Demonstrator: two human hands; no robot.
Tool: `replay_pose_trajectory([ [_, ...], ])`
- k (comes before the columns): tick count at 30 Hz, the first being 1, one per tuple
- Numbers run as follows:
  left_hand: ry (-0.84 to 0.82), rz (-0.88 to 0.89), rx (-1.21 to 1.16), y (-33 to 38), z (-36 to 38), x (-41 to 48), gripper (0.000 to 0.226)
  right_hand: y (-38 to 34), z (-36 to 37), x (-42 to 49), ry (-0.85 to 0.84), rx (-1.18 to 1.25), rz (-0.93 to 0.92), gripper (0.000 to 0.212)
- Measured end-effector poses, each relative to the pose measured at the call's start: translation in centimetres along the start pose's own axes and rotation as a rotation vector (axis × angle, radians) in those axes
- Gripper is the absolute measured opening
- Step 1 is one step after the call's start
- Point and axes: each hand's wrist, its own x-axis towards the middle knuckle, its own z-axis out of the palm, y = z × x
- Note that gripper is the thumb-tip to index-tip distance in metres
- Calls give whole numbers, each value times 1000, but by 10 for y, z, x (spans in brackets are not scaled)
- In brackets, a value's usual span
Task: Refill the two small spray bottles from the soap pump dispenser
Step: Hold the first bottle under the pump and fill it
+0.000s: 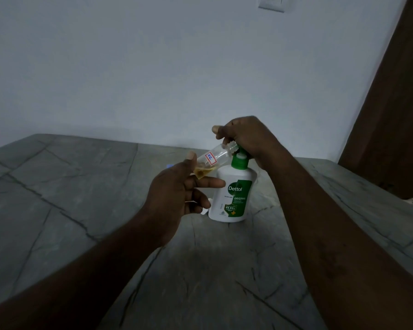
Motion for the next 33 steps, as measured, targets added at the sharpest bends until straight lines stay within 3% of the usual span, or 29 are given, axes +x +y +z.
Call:
replay_pose_trajectory([
  [3, -3, 5, -4, 1, 0, 0, 43, -1, -1, 1, 35, 8, -25, 26],
  [17, 11, -7, -19, 0, 0, -2, 44, 1, 3, -3, -89, 95, 146, 12],
  [26, 44, -25, -17, -1, 1, 0, 45, -6, 3, -1, -4, -91, 18, 26],
  [33, 28, -16, -7, -1, 2, 1, 47, -1, 1, -2, -108, 72, 175, 15],
])
